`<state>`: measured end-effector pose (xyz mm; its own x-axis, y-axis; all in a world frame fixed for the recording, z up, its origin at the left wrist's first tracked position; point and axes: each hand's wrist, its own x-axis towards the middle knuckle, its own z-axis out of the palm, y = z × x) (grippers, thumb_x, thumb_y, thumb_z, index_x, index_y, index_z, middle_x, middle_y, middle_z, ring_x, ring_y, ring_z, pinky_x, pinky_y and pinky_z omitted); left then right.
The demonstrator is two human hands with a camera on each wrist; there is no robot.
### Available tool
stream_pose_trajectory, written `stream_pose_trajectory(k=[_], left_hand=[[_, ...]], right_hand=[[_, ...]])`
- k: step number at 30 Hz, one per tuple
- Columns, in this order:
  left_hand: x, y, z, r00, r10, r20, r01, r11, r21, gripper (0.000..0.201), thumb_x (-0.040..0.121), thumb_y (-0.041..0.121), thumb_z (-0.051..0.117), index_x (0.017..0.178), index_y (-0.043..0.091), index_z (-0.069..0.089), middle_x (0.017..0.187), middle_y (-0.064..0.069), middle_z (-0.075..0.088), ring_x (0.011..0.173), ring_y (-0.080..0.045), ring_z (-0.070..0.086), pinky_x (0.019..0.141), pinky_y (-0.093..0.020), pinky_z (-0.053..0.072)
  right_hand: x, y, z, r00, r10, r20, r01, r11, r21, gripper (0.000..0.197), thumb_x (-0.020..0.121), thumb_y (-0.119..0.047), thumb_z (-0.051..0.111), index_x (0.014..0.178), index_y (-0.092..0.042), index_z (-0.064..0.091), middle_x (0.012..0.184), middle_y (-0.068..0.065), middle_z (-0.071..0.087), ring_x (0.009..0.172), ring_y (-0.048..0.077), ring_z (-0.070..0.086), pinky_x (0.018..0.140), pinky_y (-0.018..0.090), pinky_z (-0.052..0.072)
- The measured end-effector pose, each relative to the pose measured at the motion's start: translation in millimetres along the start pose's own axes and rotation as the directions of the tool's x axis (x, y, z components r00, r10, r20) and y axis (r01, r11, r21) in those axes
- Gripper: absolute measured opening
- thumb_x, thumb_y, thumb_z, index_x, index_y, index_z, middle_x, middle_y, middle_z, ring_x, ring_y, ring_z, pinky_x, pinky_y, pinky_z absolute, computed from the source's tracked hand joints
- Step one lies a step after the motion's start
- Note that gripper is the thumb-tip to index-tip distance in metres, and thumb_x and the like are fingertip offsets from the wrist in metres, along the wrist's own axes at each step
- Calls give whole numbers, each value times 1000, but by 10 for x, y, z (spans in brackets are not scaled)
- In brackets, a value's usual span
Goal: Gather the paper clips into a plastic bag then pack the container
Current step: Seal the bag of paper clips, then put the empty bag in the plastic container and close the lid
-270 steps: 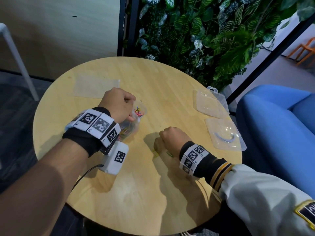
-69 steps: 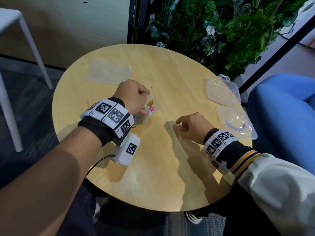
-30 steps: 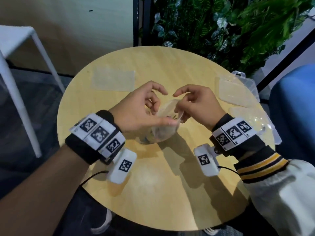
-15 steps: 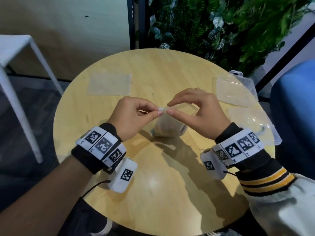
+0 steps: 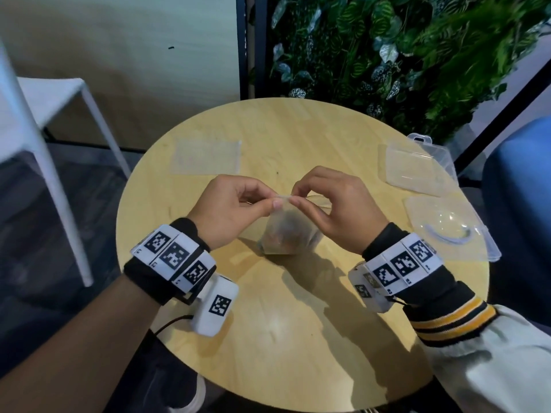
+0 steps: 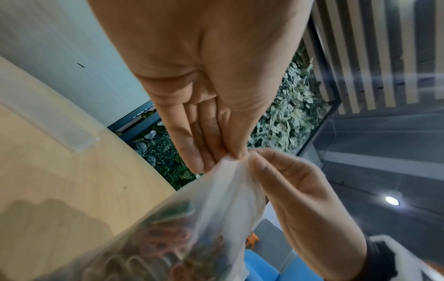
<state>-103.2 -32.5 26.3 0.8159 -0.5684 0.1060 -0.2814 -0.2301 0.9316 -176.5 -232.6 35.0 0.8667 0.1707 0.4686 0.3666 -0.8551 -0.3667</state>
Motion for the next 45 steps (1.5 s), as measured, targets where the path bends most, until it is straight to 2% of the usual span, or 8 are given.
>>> stream_pose_trajectory(k=[9, 20, 22, 27, 32, 35, 39, 45], left_hand=[[112, -94, -358, 971, -203, -129, 157, 940, -304, 5, 88, 9, 68, 86, 11, 72, 72, 1, 75, 62, -10, 70, 59, -20, 58], [863, -770, -386, 874, -385, -296, 402, 916, -3, 11, 94, 11, 61, 90, 8, 71, 78, -12, 71, 64, -24, 68, 59, -32, 60], [1026, -894, -514, 866, -373, -332, 422, 902, 88, 18, 95, 9, 57, 93, 10, 75, 84, -13, 74, 67, -27, 66, 67, -40, 59], [1200, -1108, -881, 886, -286, -366, 458, 667, 588, 38, 86, 20, 70, 124, 20, 67, 126, -10, 64, 106, -32, 63, 91, -38, 53], [1224, -1301, -1021, 906, -285, -313, 423, 639, 642, 44, 78, 33, 80, 119, 17, 71, 121, -11, 67, 109, -32, 62, 91, -36, 50], [1253, -1319, -1062, 919, -210, -333, 391, 587, 709, 19, 86, 27, 72, 98, 12, 78, 106, -12, 73, 93, -32, 66, 72, -30, 47], [1213, -1294, -1072, 906, -229, -357, 424, 538, 729, 16, 92, 23, 62, 93, 11, 73, 96, -15, 73, 83, -33, 63, 67, -33, 47], [1073, -967, -1106, 854, -118, -507, 392, 787, 476, 25, 95, 36, 57, 95, 12, 66, 94, -11, 72, 74, -33, 71, 70, -43, 59]], right_hand=[[-66, 209, -127, 976, 216, -29, -202, 947, 250, 16, 93, -22, 64, 88, -8, 71, 76, 0, 69, 65, 6, 70, 65, 28, 59], [141, 1047, 186, 869, 489, 71, -481, 870, -105, 14, 91, -24, 62, 98, -23, 73, 88, -5, 70, 75, 11, 64, 76, 30, 54], [108, 1395, -25, 795, 606, 38, -568, 764, -307, 24, 88, -25, 63, 112, -22, 67, 109, 5, 64, 88, 23, 63, 79, 35, 52], [-130, 2054, -562, 447, 887, -114, -703, 269, -659, 49, 86, -30, 61, 131, -12, 52, 130, 20, 51, 111, 41, 55, 89, 42, 49], [-171, 2416, -621, 244, 970, 12, -722, 190, -665, 43, 86, -20, 66, 127, -11, 60, 114, 17, 57, 95, 34, 55, 79, 37, 47], [-105, 2425, -521, 384, 923, 23, -717, 313, -622, 36, 90, -11, 57, 126, -14, 62, 124, 16, 57, 103, 34, 57, 92, 37, 48], [-52, 2191, -297, 615, 786, 59, -608, 521, -599, 30, 89, -8, 51, 110, -17, 71, 99, 9, 71, 78, 28, 61, 73, 32, 53], [-55, 1343, -13, 749, 606, 269, -442, 759, -478, 16, 85, -14, 55, 76, -23, 65, 73, 2, 66, 69, 24, 62, 63, 28, 51]])
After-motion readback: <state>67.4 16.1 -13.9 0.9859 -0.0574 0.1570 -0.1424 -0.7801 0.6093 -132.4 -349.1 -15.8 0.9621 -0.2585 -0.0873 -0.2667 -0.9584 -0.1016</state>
